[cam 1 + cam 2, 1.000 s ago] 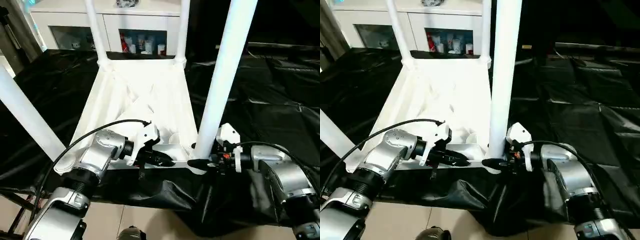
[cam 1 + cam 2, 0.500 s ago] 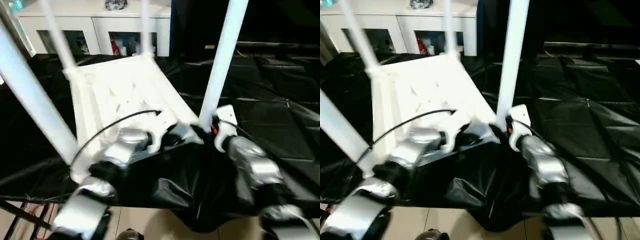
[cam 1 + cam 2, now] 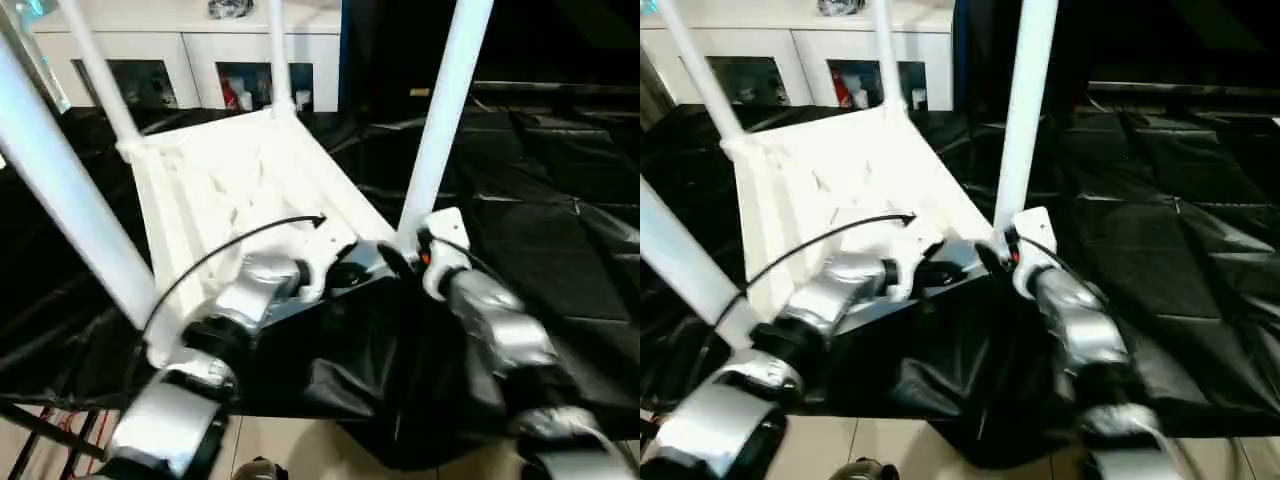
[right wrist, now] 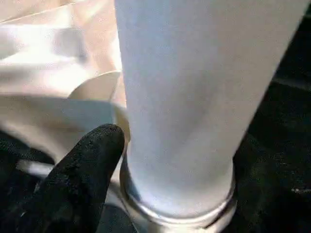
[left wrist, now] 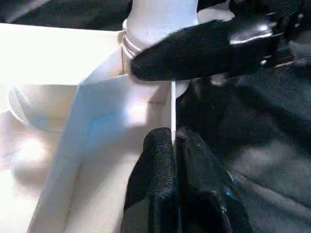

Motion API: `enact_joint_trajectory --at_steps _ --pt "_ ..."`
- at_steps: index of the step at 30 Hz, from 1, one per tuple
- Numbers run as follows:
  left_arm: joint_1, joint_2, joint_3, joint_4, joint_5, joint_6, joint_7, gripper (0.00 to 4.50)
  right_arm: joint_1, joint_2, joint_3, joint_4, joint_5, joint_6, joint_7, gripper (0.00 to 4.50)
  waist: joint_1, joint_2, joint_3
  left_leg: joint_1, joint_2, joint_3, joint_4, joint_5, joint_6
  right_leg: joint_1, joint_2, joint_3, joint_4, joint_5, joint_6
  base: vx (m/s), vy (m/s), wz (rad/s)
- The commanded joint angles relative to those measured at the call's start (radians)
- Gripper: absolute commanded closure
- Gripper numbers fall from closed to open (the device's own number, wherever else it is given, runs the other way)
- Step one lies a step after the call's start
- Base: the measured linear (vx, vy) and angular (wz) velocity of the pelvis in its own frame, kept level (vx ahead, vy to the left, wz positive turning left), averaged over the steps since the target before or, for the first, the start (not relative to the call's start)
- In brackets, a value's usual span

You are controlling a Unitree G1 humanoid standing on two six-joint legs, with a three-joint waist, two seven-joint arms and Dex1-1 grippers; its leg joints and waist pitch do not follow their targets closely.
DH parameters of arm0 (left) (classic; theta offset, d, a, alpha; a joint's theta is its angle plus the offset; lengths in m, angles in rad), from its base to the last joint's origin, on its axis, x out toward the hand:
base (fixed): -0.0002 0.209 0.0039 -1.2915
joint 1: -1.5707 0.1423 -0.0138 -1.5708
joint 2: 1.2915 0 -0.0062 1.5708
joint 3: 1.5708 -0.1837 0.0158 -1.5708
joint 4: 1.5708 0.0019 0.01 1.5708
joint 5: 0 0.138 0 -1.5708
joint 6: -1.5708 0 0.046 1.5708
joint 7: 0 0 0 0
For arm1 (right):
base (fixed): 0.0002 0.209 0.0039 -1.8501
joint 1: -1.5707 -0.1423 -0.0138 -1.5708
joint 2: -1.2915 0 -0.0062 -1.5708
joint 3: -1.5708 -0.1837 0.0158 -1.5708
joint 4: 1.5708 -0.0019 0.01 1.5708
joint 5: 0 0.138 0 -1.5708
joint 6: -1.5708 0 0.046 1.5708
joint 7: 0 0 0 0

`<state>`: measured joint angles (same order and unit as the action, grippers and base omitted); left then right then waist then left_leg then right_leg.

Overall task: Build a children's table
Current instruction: Rotate leg to tighten

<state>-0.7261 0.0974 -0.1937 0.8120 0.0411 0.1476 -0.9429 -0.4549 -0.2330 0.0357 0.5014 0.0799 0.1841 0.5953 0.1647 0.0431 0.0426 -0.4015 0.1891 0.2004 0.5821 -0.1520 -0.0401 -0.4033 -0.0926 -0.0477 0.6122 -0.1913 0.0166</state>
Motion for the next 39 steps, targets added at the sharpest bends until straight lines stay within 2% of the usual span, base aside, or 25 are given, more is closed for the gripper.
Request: enact_joint_trajectory --at_steps 1,2,4,10,11,13,15,16,17,18,20,23,27,31,33,34,35,36,37,38,39 --pt "-0.006 -0.031 -0.009 -0.097 -0.088 -0.063 -0.119 4.5 0.03 0.001 0.119 -0.044 0.015 0.003 0.159 0.96 0.006 -0.019 -0.063 0.025 0.043 -0.025 -0.065 -0.24 0.053 0.044 -0.061 0.03 -0.073 -0.149 -0.209 0.0 0.0 0.0" --pt "0.012 0.002 -0.021 -0.132 -0.1 -0.052 -0.19 4.5 0.052 -0.056 0.149 -0.08 0.011 -0.023 0.254 0.96 0.007 -0.019 -0.064 0.026 0.044 -0.024 -0.065 -0.246 0.053 0.042 -0.061 0.03 -0.074 -0.159 -0.209 0.0 0.0 0.0" --pt "0.03 0.038 -0.031 -0.164 -0.108 -0.037 -0.261 4.5 0.069 -0.113 0.168 -0.11 0.019 -0.045 0.35 0.96 0.012 -0.019 -0.064 0.028 0.048 -0.024 -0.065 -0.26 0.055 0.04 -0.062 0.032 -0.073 -0.17 -0.212 0.0 0.0 0.0" --pt "0.056 0.09 -0.041 -0.2 -0.112 -0.015 -0.327 4.5 0.063 -0.163 0.161 -0.125 0.043 -0.046 0.46 0.96 0.019 -0.018 -0.063 0.029 0.05 -0.026 -0.068 -0.283 0.041 0.035 -0.063 0.033 -0.072 -0.196 -0.224 0.0 0.0 0.0" --pt "0.064 0.099 -0.042 -0.212 -0.116 -0.01 -0.341 4.5 0.058 -0.172 0.16 -0.123 0.046 -0.048 0.475 0.96 0.021 -0.022 -0.063 0.028 0.049 -0.026 -0.067 -0.271 0.043 0.037 -0.064 0.033 -0.069 -0.181 -0.23 0.0 0.0 0.0" --pt "0.075 0.11 -0.045 -0.231 -0.122 -0.001 -0.359 4.5 0.054 -0.181 0.161 -0.121 0.051 -0.045 0.492 0.96 0.021 -0.022 -0.064 0.027 0.049 -0.024 -0.064 -0.256 0.051 0.037 -0.064 0.033 -0.068 -0.166 -0.233 0.0 0.0 0.0" --pt "0.098 0.13 -0.049 -0.271 -0.129 0.02 -0.397 4.5 0.04 -0.195 0.163 -0.114 0.059 -0.04 0.528 0.96 0.024 -0.027 -0.065 0.027 0.049 -0.023 -0.063 -0.238 0.059 0.037 -0.063 0.032 -0.065 -0.154 -0.236 0.0 0.0 0.0" --pt "0.099 0.131 -0.049 -0.273 -0.129 0.022 -0.399 4.5 0.038 -0.196 0.162 -0.111 0.059 -0.041 0.533 0.96 0.026 -0.024 -0.064 0.027 0.049 -0.023 -0.062 -0.235 0.061 0.036 -0.063 0.032 -0.065 -0.155 -0.238 0.0 0.0 0.0" --pt "0.102 0.133 -0.048 -0.278 -0.13 0.025 -0.402 4.5 0.034 -0.196 0.161 -0.106 0.059 -0.043 0.536 1.22 0.028 -0.026 -0.064 0.028 0.049 -0.022 -0.062 -0.236 0.061 0.034 -0.062 0.032 -0.066 -0.16 -0.237 0.0 0.0 0.0" --pt "0.105 0.136 -0.048 -0.283 -0.131 0.027 -0.405 4.5 0.028 -0.194 0.16 -0.099 0.059 -0.045 0.541 1.22 0.028 -0.028 -0.064 0.028 0.049 -0.023 -0.062 -0.234 0.062 0.034 -0.062 0.032 -0.065 -0.16 -0.238 0.0 0.0 0.0" --pt "0.11 0.142 -0.049 -0.291 -0.134 0.031 -0.405 4.5 0.022 -0.19 0.158 -0.092 0.062 -0.042 0.548 1.36 0.03 -0.027 -0.064 0.028 0.049 -0.023 -0.062 -0.233 0.058 0.034 -0.063 0.032 -0.064 -0.168 -0.237 0.0 0.0 0.0" --pt "0.118 0.147 -0.051 -0.304 -0.136 0.039 -0.402 4.5 0.023 -0.187 0.162 -0.094 0.067 -0.034 0.56 1.71 0.029 -0.03 -0.062 0.028 0.049 -0.023 -0.064 -0.245 0.05 0.034 -0.064 0.033 -0.067 -0.193 -0.23 0.0 0.0 0.0" --pt "0.122 0.148 -0.048 -0.311 -0.133 0.046 -0.393 4.5 0.031 -0.185 0.167 -0.098 0.071 -0.027 0.564 1.84 0.029 -0.029 -0.064 0.027 0.048 -0.023 -0.061 -0.222 0.056 0.034 -0.062 0.033 -0.064 -0.163 -0.231 0.0 0.0 0.0" --pt "0.115 0.136 -0.041 -0.292 -0.122 0.039 -0.353 4.5 0.037 -0.171 0.16 -0.094 0.063 -0.022 0.526 1.85 0.029 -0.029 -0.064 0.026 0.047 -0.023 -0.06 -0.221 0.057 0.034 -0.061 0.032 -0.064 -0.166 -0.231 0.0 0.0 0.0" --pt "0.089 0.102 -0.023 -0.243 -0.102 0.017 -0.26 4.5 0.032 -0.132 0.133 -0.066 0.054 0.002 0.429 1.85 0.027 -0.029 -0.062 0.026 0.046 -0.024 -0.062 -0.233 0.049 0.033 -0.062 0.032 -0.066 -0.184 -0.229 0.0 0.0 0.0" --pt "0.073 0.082 -0.015 -0.216 -0.091 0.009 -0.212 4.5 0.03 -0.105 0.12 -0.047 0.041 0.007 0.359 1.85 0.026 -0.026 -0.062 0.027 0.045 -0.024 -0.062 -0.238 0.045 0.031 -0.062 0.033 -0.069 -0.194 -0.227 0.0 0.0 0.0" --pt "0.056 0.062 -0.011 -0.187 -0.076 0.006 -0.158 4.5 0.026 -0.072 0.104 -0.024 0.027 0.013 0.271 1.85 0.021 -0.03 -0.061 0.027 0.044 -0.026 -0.067 -0.261 0.019 0.034 -0.065 0.033 -0.072 -0.235 -0.214 0.0 0.0 0.0" --pt "0.052 0.057 -0.01 -0.181 -0.073 0.005 -0.147 4.5 0.025 -0.064 0.099 -0.018 0.025 0.018 0.25 1.85 0.018 -0.031 -0.06 0.028 0.042 -0.026 -0.068 -0.265 0.014 0.032 -0.064 0.033 -0.073 -0.242 -0.209 0.0 0.0 0.0" --pt "0.026 0.024 -0.008 -0.139 -0.054 -0.005 -0.076 4.5 0.014 -0.012 0.072 0.027 0.002 0.044 0.098 1.85 0.01 -0.026 -0.06 0.03 0.041 -0.028 -0.071 -0.277 0.003 0.031 -0.064 0.033 -0.075 -0.256 -0.206 0.0 0.0 0.0" --pt "0.021 0.016 -0.007 -0.13 -0.051 -0.007 -0.06 4.5 0.011 -0.002 0.066 0.038 -0.004 0.048 0.064 1.85 -0.001 -0.028 -0.059 0.032 0.039 -0.027 -0.073 -0.296 -0.01 0.029 -0.063 0.034 -0.079 -0.276 -0.201 0.0 0.0 0.0" --pt "-0.009 -0.023 0.002 -0.086 -0.04 -0.014 0.018 4.5 -0.008 0.052 0.028 0.099 -0.017 0.093 -0.099 1.85 -0.009 -0.028 -0.059 0.031 0.037 -0.027 -0.073 -0.292 -0.018 0.031 -0.063 0.034 -0.08 -0.277 -0.196 0.0 0.0 0.0"
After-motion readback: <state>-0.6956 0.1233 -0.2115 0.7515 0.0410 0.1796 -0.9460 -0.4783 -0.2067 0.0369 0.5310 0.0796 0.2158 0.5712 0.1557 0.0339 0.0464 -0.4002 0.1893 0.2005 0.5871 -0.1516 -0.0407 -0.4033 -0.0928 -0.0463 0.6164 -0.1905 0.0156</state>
